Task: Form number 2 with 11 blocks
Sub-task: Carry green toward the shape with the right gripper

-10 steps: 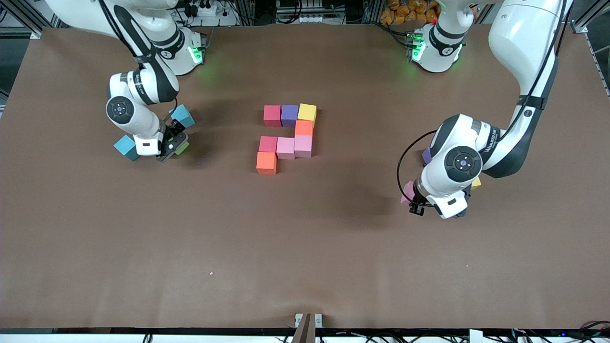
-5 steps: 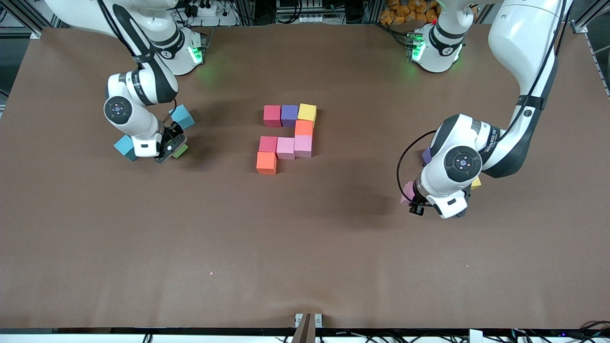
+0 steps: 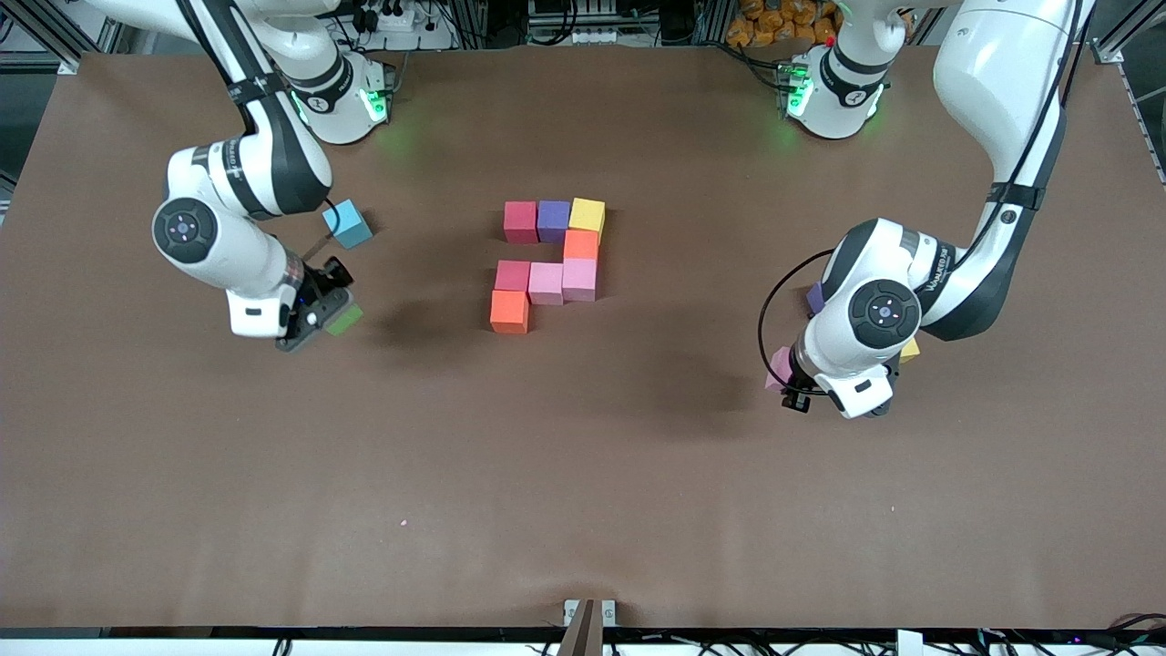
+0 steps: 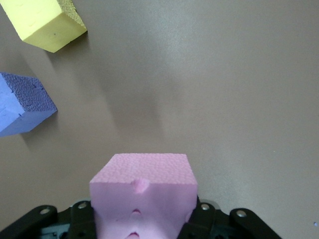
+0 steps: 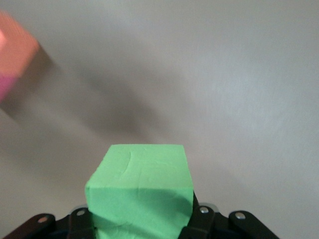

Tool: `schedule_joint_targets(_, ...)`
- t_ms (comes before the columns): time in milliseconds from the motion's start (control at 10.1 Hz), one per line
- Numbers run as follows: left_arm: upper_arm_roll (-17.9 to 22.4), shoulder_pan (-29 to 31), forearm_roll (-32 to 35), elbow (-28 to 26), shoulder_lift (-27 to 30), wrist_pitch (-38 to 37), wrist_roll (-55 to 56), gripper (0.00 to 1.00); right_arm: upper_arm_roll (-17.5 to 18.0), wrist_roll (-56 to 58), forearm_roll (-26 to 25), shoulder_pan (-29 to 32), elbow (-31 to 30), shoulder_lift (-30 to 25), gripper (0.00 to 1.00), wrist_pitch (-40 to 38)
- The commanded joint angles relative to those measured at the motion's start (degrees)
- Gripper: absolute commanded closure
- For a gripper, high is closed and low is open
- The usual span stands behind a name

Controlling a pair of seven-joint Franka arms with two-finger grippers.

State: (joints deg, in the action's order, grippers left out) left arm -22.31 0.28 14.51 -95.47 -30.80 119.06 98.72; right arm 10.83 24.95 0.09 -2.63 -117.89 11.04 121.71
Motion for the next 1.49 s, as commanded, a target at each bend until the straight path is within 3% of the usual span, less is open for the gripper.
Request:
schedule_joint_targets(0, 0.0, 0.1, -1.0, 0.6, 0.0, -0.2, -1.4, 0.97, 0.0, -15.2, 0.7, -5.0, 13.5, 9.8, 0.8, -3.1)
schedule_joint_targets(298, 0.0, -0.1, -1.0, 0.6, 0.0, -0.2, -1.4, 0.97, -0.5, -36.9, 0.6, -12.0, 25.6, 19.8, 0.8, -2.6)
schedule_joint_targets(596, 0.0, 0.1, -1.1, 0.6, 0.0, -0.2, -1.7, 0.99, -2.6, -54.4, 2.3, -17.5, 32.4, 26.9, 0.8, -1.9)
schedule_joint_targets(795, -0.1, -0.1, -1.1, 0.6, 0.0, -0.1, -2.0, 0.99, -3.0, -56.6, 2.4, -18.8, 32.8, 29.2, 0.8, 3.0)
schedule_joint_targets(1093, -0.1, -0.7, -1.1, 0.6, -0.1, -0.1, -2.0, 0.99, -3.1, -59.9, 2.1, -21.4, 32.6, 31.4, 0.8, 4.3)
schedule_joint_targets(1391, -0.1, -1.6, -1.2, 0.6, -0.8, 0.1, -2.5, 0.99, -3.1, -60.1, 2.0, -22.7, 28.7, 30.3, 0.8, 5.6)
